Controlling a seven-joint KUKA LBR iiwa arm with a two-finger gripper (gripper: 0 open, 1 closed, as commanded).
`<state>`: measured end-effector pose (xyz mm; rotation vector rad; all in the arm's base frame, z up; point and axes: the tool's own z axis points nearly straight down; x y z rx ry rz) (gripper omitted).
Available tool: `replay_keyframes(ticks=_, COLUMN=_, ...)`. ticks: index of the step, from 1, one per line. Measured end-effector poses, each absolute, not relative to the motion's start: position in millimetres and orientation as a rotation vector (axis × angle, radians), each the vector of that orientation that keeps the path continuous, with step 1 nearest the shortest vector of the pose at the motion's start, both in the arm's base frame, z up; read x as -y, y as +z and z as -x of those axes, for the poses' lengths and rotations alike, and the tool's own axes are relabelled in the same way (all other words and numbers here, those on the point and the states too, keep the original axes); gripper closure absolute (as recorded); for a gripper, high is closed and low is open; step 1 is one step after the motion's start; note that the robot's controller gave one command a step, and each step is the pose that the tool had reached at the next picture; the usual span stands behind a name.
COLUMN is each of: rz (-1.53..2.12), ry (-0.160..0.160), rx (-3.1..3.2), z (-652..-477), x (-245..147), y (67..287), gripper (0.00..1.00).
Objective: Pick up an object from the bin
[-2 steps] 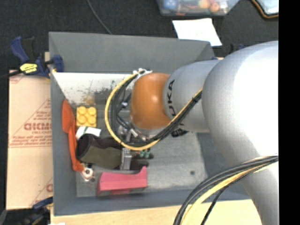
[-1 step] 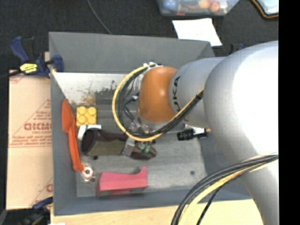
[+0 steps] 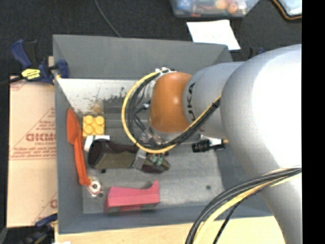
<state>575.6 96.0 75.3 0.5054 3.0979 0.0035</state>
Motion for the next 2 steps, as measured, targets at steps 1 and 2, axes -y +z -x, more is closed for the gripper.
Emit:
replay_keyframes(ticks=1, rz=-0.505, ry=0.001, rx=-3.105, z=-573.3, x=-95.4, y=96.4, gripper=1.00)
replay_keyframes(ticks=2, rz=-0.501, ry=0.006, rx=-3.096, z=-576.0, x=-95.5, y=126.9, gripper=1.00)
